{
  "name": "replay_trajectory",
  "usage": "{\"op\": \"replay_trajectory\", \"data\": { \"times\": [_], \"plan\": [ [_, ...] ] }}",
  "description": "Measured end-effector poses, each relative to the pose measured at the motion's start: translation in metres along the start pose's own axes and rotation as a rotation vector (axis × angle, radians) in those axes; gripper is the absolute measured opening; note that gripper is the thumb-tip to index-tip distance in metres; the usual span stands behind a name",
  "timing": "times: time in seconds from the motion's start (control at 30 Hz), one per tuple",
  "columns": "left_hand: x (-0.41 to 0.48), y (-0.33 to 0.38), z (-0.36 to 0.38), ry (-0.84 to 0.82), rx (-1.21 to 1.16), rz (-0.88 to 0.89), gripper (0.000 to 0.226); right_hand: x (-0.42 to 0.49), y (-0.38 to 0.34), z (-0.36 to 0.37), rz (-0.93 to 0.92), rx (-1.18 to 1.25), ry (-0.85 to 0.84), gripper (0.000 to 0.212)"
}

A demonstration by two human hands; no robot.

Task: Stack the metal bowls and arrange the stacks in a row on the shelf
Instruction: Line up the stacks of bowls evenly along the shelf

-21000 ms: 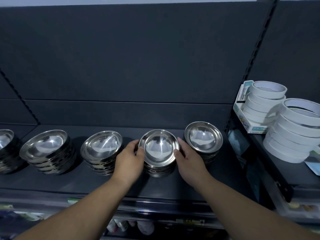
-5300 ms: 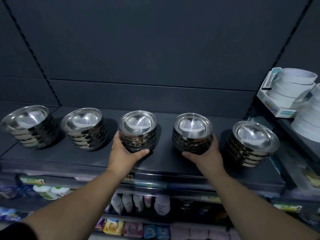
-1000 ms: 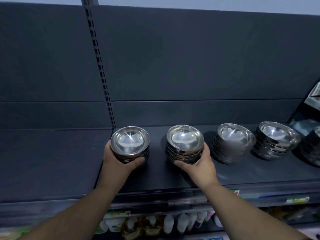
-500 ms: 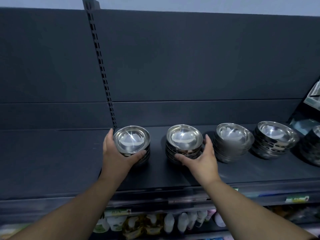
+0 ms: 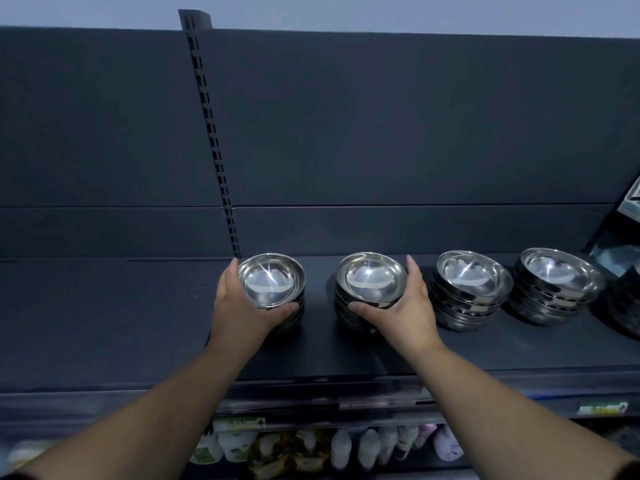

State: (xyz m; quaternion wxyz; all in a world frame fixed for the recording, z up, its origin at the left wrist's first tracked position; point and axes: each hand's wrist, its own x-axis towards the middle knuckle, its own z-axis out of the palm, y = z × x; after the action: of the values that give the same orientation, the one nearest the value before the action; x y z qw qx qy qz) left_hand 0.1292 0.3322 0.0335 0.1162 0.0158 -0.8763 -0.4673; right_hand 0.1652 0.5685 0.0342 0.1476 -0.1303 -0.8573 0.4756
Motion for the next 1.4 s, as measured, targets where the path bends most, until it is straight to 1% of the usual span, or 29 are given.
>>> {"op": "replay_trajectory", "data": {
  "times": [0.33, 0.73, 0.93, 1.2, 1.33, 1.4],
  "plan": [
    [0.000, 0.008, -0.003, 0.009, 0.042, -0.031, 0.122, 0.005, 0.000, -0.002, -0.029, -0.067, -0.004, 0.122],
    [-0.002, 0.008, -0.004, 0.011, 0.030, -0.032, 0.121, 0.004, 0.008, 0.007, -0.035, -0.057, 0.029, 0.112],
    [-0.004, 0.006, -0.005, 0.000, 0.021, -0.016, 0.120, 0.003, 0.007, 0.006, -0.021, -0.057, 0.029, 0.118],
    [-0.003, 0.006, -0.011, -0.023, 0.031, -0.033, 0.118, 0.003, 0.001, 0.000, -0.011, -0.099, 0.001, 0.119],
    [-0.006, 0.006, -0.013, -0.040, 0.043, -0.027, 0.116, -0.002, 0.000, -0.003, -0.004, -0.105, -0.014, 0.123],
    [-0.010, 0.005, -0.013, -0.032, 0.097, 0.001, 0.113, -0.010, 0.004, -0.007, -0.013, -0.107, 0.015, 0.119]
  ]
}}
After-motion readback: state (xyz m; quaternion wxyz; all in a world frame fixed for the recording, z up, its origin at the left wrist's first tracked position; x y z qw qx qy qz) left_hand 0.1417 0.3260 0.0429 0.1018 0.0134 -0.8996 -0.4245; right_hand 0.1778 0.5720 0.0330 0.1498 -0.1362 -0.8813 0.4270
